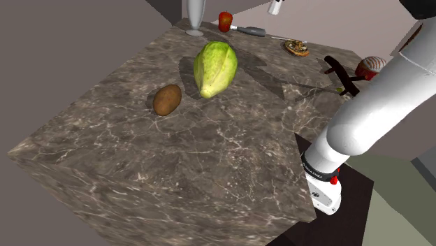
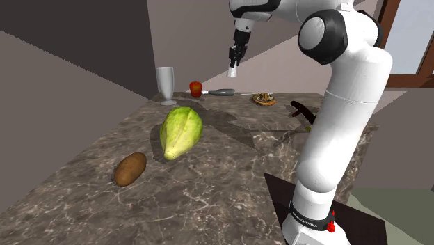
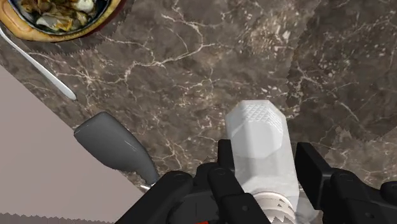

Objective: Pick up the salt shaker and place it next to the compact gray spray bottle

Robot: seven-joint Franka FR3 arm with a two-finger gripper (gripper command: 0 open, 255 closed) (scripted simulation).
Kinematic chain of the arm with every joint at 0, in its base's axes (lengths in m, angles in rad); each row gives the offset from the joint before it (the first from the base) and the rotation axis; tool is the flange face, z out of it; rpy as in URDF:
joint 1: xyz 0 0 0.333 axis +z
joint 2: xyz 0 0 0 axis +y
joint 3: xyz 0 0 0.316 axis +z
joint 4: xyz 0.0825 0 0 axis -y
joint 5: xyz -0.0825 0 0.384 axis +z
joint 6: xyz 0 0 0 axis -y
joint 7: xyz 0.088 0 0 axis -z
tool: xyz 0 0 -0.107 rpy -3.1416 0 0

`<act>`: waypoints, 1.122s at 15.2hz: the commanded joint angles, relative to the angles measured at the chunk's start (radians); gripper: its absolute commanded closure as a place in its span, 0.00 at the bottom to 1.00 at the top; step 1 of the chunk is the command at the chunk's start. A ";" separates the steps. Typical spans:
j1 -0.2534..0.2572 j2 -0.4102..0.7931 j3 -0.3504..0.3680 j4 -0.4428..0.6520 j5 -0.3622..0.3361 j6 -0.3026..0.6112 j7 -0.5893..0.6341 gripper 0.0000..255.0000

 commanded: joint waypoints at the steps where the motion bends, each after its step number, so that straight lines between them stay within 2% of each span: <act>1: -0.019 0.102 -0.045 0.107 0.068 -0.024 -0.063 1.00; 3: -0.055 0.209 -0.078 0.221 0.145 -0.057 -0.117 1.00; 5: -0.113 0.326 -0.099 0.356 0.230 -0.104 -0.166 1.00; 6: -0.152 0.389 -0.104 0.435 0.275 -0.133 -0.185 1.00; 7: -0.237 0.511 -0.106 0.603 0.360 -0.200 -0.209 1.00; 17: -0.154 0.407 -0.098 0.315 0.287 -0.003 -0.221 1.00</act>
